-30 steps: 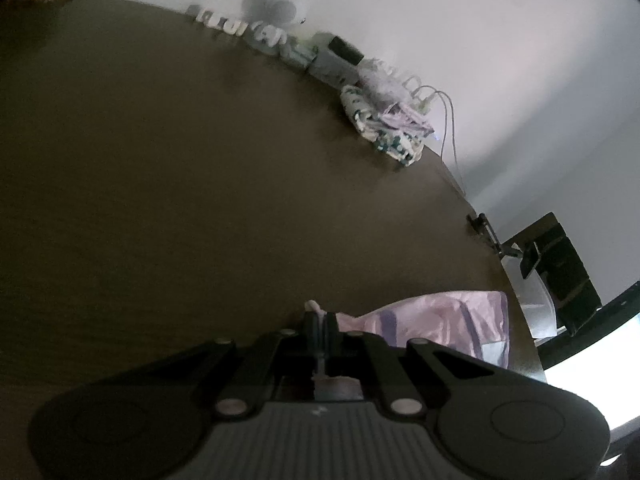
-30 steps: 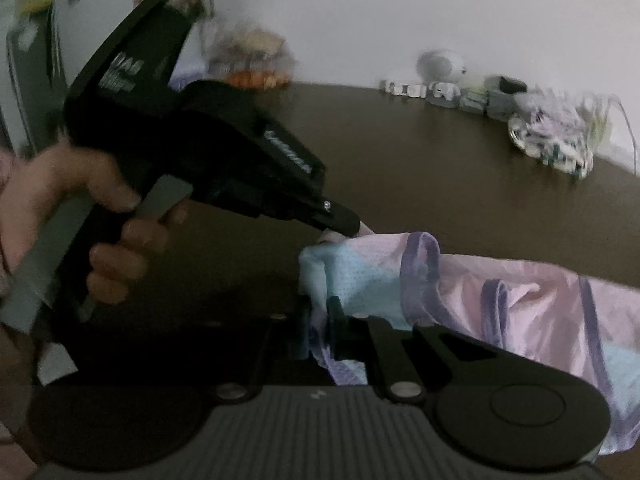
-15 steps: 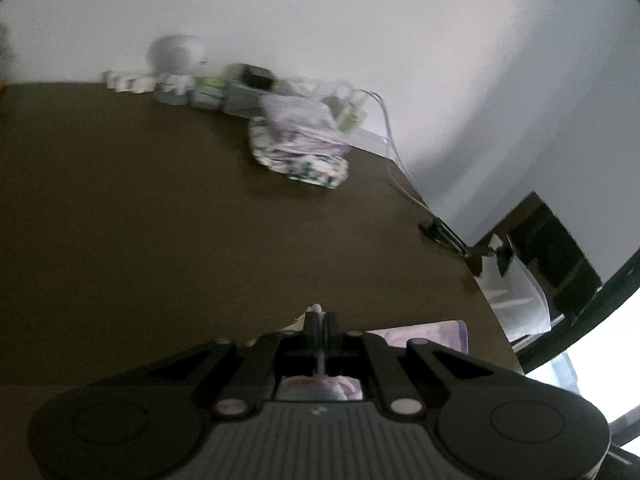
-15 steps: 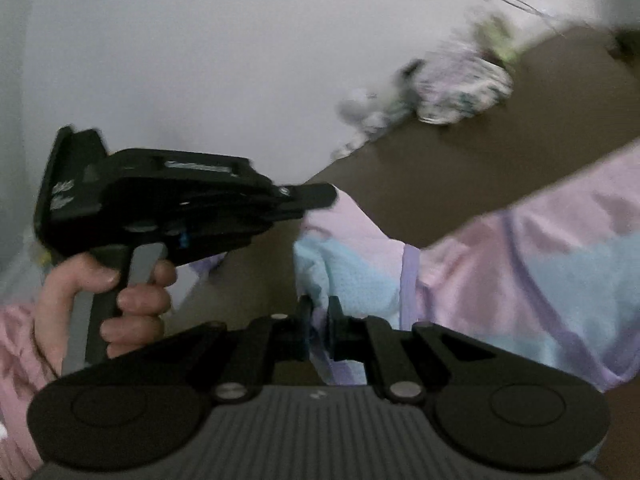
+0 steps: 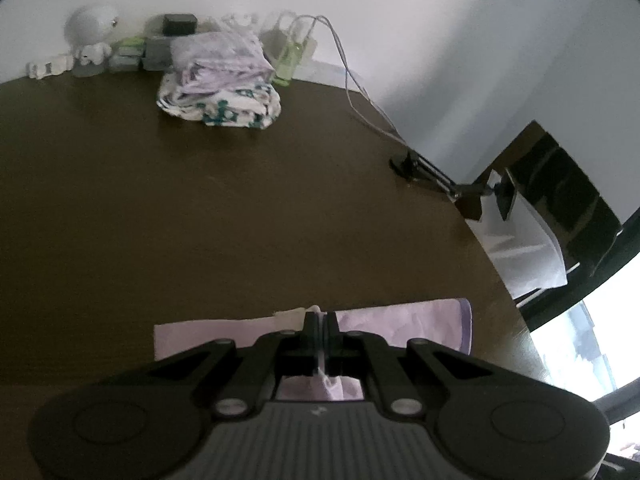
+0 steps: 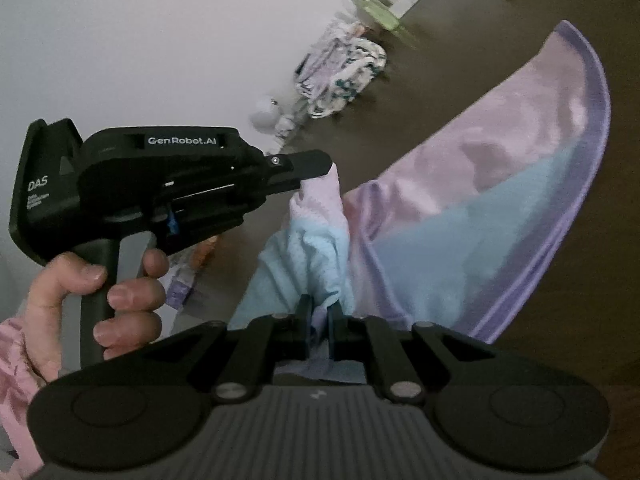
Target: Fold clothes
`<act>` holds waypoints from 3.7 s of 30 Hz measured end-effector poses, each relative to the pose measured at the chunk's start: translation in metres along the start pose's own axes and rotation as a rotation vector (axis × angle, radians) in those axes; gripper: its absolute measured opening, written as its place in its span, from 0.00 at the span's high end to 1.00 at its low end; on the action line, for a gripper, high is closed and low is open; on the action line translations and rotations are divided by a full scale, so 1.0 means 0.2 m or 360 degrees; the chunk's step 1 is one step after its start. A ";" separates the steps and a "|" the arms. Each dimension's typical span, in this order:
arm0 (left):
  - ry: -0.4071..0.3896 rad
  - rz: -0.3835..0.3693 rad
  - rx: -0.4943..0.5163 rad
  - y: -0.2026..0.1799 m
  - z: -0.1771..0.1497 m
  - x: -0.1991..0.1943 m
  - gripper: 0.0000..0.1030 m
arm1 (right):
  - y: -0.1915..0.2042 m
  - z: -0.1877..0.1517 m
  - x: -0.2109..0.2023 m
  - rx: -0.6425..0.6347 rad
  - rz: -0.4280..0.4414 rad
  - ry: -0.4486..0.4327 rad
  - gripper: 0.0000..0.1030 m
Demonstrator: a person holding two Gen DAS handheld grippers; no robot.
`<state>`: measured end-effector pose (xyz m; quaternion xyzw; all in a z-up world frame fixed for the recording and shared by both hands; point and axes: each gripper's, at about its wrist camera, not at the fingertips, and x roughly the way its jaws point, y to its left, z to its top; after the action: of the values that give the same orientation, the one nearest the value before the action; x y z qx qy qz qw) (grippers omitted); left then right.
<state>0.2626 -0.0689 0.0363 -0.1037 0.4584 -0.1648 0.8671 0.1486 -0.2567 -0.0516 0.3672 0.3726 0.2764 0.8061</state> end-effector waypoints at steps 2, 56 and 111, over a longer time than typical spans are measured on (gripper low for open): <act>0.0016 0.0003 -0.0003 0.00 -0.01 0.03 0.98 | -0.01 0.00 0.00 0.0002 -0.0021 0.0006 0.93; -0.0122 -0.0149 0.0738 0.16 -0.19 0.02 0.96 | 0.34 0.04 0.15 -0.1268 -0.0350 0.0324 0.82; -0.0599 -0.0146 0.0386 0.15 -1.01 -0.56 0.07 | 0.28 -0.25 -0.32 -0.1022 -0.0318 -0.0149 0.00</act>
<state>0.0417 -0.0042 -0.0002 -0.0485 0.2604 -0.2358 0.9350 0.0622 -0.2512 -0.0047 0.0687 0.2634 0.2822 0.9199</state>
